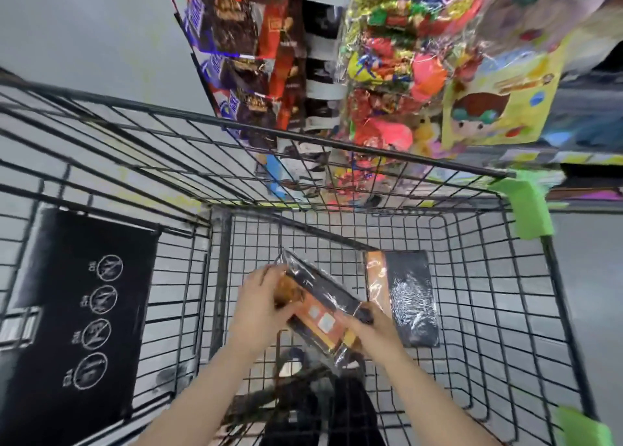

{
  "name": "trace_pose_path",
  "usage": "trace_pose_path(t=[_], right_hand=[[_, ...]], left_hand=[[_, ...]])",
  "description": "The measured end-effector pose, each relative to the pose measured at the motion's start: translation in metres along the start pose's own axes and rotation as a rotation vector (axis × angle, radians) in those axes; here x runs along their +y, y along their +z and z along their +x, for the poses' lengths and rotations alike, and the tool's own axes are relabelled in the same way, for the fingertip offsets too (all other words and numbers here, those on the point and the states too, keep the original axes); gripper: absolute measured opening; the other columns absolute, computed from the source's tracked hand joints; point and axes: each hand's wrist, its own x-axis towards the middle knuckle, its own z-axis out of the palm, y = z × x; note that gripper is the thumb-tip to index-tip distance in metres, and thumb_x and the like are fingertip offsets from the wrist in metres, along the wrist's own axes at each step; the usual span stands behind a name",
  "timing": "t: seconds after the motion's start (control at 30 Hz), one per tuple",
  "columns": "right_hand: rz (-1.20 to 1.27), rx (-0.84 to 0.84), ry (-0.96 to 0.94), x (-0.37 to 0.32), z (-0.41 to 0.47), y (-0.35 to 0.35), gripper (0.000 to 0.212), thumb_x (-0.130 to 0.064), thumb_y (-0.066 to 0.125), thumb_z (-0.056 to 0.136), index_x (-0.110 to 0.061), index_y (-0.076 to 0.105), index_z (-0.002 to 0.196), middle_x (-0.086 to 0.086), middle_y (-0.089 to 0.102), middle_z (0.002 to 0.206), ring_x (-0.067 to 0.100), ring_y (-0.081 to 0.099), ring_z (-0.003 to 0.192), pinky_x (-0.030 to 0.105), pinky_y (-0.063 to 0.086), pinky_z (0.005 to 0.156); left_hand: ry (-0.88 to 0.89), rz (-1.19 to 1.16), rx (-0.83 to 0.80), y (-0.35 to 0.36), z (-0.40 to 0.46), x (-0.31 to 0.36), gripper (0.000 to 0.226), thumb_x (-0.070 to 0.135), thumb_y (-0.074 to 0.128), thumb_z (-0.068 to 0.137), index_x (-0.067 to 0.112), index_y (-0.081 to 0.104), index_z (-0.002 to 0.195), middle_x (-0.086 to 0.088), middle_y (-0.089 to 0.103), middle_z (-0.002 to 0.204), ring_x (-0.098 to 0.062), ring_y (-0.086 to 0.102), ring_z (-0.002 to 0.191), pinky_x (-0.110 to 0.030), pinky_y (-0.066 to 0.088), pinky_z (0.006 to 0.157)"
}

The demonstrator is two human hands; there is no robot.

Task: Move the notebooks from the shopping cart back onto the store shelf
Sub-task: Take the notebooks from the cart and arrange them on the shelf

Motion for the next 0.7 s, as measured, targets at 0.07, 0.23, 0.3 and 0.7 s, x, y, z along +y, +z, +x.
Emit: trace_pose_path(t=[0.07,0.23,0.3,0.7], right_hand=[[0.043,-0.037,0.02,-0.004,0.01,0.013,0.055,-0.051,0.08,0.053,-0.024,0.059,0.097,0.003,0.066,0.108,0.021,0.064,0.097,0.043,0.048,0.096],[-0.338,0.039,-0.018,0.014,0.021,0.008,0.051,-0.039,0.067,0.079,-0.014,0.053,0.122,0.0,0.059,0.12,0.012,0.052,0.095,0.027,0.041,0.091],[-0.33,0.135,-0.078,0.022,0.016,-0.01,0.049,-0.037,0.068,0.079,-0.016,0.053,0.121,0.0,0.059,0.122,0.014,0.058,0.099,0.029,0.046,0.093],[-0.64,0.542,0.019,0.053,0.059,-0.086,0.081,-0.041,0.073,0.073,-0.001,0.034,0.132,0.019,0.043,0.131,0.032,0.039,0.123,0.039,0.035,0.103]], left_hand=[[-0.065,-0.044,0.0,-0.002,0.004,-0.008,0.059,0.028,0.076,0.073,0.018,0.051,0.126,0.0,0.054,0.121,-0.018,0.046,0.116,-0.03,0.037,0.098],[-0.178,-0.091,-0.163,0.02,-0.017,-0.021,0.054,0.035,0.071,0.076,0.026,0.049,0.125,0.005,0.053,0.123,-0.014,0.052,0.113,-0.035,0.046,0.096],[-0.175,-0.118,-0.191,0.028,-0.026,-0.019,0.051,0.036,0.071,0.076,0.024,0.052,0.121,0.005,0.055,0.118,-0.014,0.055,0.108,-0.037,0.049,0.093],[-0.198,-0.394,-0.482,0.122,-0.014,0.072,0.068,0.025,0.067,0.082,0.016,0.033,0.141,0.006,0.038,0.138,-0.009,0.038,0.127,-0.031,0.032,0.111]])
